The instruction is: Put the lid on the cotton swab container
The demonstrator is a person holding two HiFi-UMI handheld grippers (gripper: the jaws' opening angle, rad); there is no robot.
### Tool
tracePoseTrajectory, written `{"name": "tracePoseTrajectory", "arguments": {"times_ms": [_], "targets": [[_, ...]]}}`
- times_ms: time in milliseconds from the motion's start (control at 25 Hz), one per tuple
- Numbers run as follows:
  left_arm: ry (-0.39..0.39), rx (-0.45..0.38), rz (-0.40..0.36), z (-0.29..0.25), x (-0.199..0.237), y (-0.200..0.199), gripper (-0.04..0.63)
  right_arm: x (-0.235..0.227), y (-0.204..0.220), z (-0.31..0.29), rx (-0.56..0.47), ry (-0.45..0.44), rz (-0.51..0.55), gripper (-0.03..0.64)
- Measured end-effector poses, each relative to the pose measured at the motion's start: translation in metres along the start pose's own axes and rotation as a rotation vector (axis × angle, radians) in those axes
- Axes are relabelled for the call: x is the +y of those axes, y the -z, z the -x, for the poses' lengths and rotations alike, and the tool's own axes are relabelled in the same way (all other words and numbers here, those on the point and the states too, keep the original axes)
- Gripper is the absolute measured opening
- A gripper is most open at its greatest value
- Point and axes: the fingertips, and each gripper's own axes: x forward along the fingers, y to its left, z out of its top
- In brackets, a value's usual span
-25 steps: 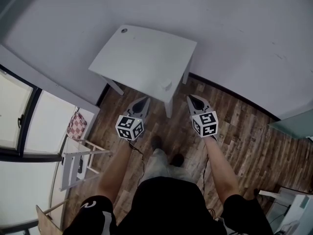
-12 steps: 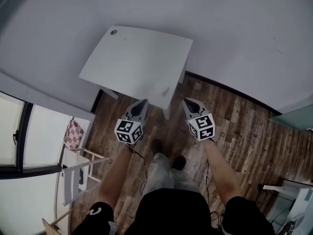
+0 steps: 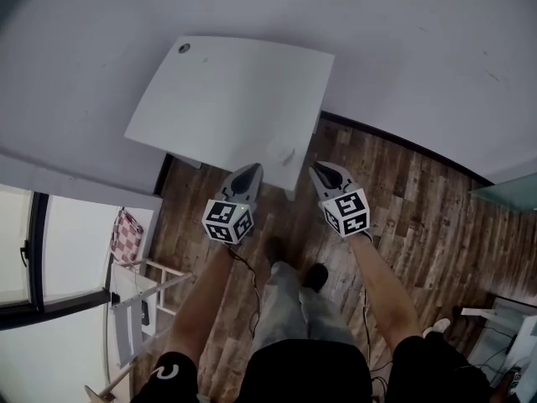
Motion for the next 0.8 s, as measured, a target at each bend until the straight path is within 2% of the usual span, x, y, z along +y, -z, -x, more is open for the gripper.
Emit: {"name": "tracePoseTrajectory", "arguments": {"times_ms": [320, 800], "targets": [[0.02, 0.032, 0.024, -0.027, 0.028, 0.019, 0.026, 0.004, 0.032, -0.042, 0.05, -0.049, -0.02, 0.223], [0.052, 0.075, 0.102, -0.068, 0.072, 0.038, 0.026, 0.003, 0.078, -0.1, 0.115, -0.072, 0.007, 0.37]]}}
